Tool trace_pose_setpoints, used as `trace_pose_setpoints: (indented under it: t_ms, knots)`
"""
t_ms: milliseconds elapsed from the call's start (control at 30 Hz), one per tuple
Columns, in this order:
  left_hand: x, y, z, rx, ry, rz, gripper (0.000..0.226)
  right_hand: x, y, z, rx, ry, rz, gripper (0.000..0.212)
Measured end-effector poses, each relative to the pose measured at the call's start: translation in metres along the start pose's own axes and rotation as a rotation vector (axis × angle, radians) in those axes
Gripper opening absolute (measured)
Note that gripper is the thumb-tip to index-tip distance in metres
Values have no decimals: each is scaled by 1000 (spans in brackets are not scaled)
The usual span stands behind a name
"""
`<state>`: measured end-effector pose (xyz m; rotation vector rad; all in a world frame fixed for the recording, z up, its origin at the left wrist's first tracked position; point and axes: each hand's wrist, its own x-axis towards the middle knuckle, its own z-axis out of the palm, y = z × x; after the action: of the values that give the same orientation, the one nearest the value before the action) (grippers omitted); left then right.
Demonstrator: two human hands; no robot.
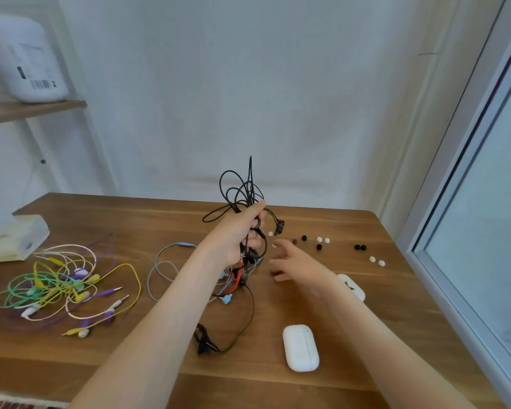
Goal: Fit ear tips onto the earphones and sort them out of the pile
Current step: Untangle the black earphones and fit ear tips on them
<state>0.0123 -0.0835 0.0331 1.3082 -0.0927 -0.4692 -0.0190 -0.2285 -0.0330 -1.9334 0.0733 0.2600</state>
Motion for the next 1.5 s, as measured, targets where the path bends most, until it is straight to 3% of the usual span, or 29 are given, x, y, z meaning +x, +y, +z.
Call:
trace_pose_setpoints:
  t_ms: [67, 200, 300, 500, 633, 733, 833, 933, 1067, 1200, 1333, 1500]
  knots:
    - [4, 0, -4, -13, 27, 8, 40, 12, -3, 10, 7, -33, 23, 57]
    - [8, 9, -8, -119, 7, 10, 42, 24, -15, 32, 66, -204, -42, 31]
    - [12, 17, -9, -134, 2, 15, 41, 20, -24, 45, 114, -319, -79, 40]
    - [15, 24, -14, -127, 66, 50, 40, 18, -40, 30, 97, -269, -181, 54]
    - [14, 31, -14, -227, 76, 98, 39, 12, -45, 16, 104, -229, -324, 15]
    - [9, 33, -14, -298, 65, 136, 38, 10, -46, 17, 201, -151, -407, 14]
    - [2, 32, -16, -307, 20, 113, 39, 4, -47, 13, 253, -189, -410, 18]
    - [-6, 23, -17, -245, -98, 68, 42, -3, -36, 4, 232, -235, -377, 17]
    - [-10, -3, -14, -48, -235, -22, 43, -9, -13, -11, 415, -205, -254, 31]
    - [-13, -34, -13, 221, -189, -97, 41, -15, 3, -10, 447, -193, -184, 32]
    - [-13, -47, -18, 283, -148, -132, 34, -14, 19, -5, 360, -121, -192, 18]
    - [-14, -51, -17, 493, -77, -13, 31, -8, 36, 5, 376, -65, -264, 16]
